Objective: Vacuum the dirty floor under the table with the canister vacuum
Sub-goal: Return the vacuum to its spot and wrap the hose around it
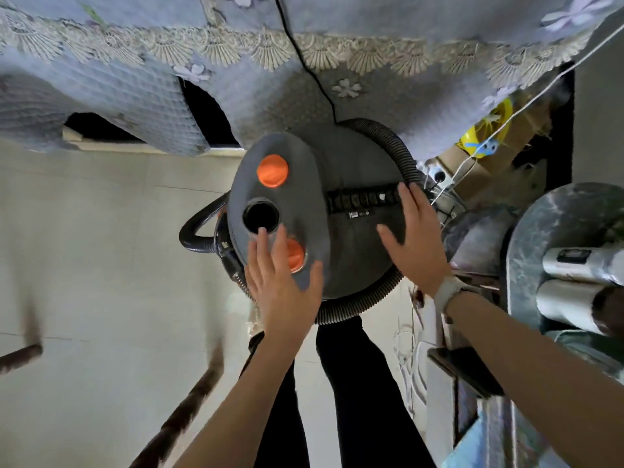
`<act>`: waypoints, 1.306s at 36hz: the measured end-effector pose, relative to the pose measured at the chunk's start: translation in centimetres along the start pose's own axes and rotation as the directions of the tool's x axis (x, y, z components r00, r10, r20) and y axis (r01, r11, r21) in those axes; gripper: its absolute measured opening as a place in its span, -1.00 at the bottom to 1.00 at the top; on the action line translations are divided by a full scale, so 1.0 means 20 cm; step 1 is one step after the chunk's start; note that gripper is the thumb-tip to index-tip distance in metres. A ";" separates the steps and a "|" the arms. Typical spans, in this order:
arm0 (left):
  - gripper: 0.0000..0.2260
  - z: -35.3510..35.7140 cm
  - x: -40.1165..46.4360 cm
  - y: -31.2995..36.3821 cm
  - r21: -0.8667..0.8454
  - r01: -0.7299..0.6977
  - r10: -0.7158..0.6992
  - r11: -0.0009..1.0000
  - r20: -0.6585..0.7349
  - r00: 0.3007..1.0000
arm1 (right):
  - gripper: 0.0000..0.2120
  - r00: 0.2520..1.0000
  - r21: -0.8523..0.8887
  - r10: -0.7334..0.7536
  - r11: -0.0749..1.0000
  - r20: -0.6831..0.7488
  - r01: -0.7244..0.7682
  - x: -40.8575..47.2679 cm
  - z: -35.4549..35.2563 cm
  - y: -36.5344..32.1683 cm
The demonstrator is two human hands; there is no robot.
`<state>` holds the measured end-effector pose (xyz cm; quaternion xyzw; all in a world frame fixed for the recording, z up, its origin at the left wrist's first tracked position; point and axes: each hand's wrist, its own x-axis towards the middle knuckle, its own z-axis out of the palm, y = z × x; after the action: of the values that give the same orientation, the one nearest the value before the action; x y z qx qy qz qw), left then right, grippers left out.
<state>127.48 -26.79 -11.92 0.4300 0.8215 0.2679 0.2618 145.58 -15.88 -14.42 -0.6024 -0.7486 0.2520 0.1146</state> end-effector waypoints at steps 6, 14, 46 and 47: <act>-0.38 0.21 0.05 0.03 0.354 -0.026 -0.002 0.935 0.078 0.997 | -0.39 0.866 -0.305 -0.354 0.832 0.352 0.464 0.28 -0.06 0.01; -0.40 0.23 0.07 -0.06 0.485 -0.056 0.076 0.873 -0.020 0.997 | -0.40 0.788 -0.311 -0.389 0.764 0.477 0.565 0.36 -0.02 -0.10; -0.40 -1.10 0.54 -1.33 0.364 0.096 -0.030 0.926 -0.183 0.983 | -0.49 0.719 -0.128 -0.449 0.796 0.530 0.592 0.37 0.95 -1.71; -0.40 -1.14 0.54 -1.38 0.347 0.125 -0.061 0.930 -0.192 0.980 | -0.48 0.707 -0.123 -0.464 0.785 0.534 0.608 0.37 0.99 -1.78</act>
<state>91.50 -35.96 -16.02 0.4052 0.8959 0.1388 0.1175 104.23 -18.78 -13.81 -0.2847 -0.9248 0.2344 -0.0934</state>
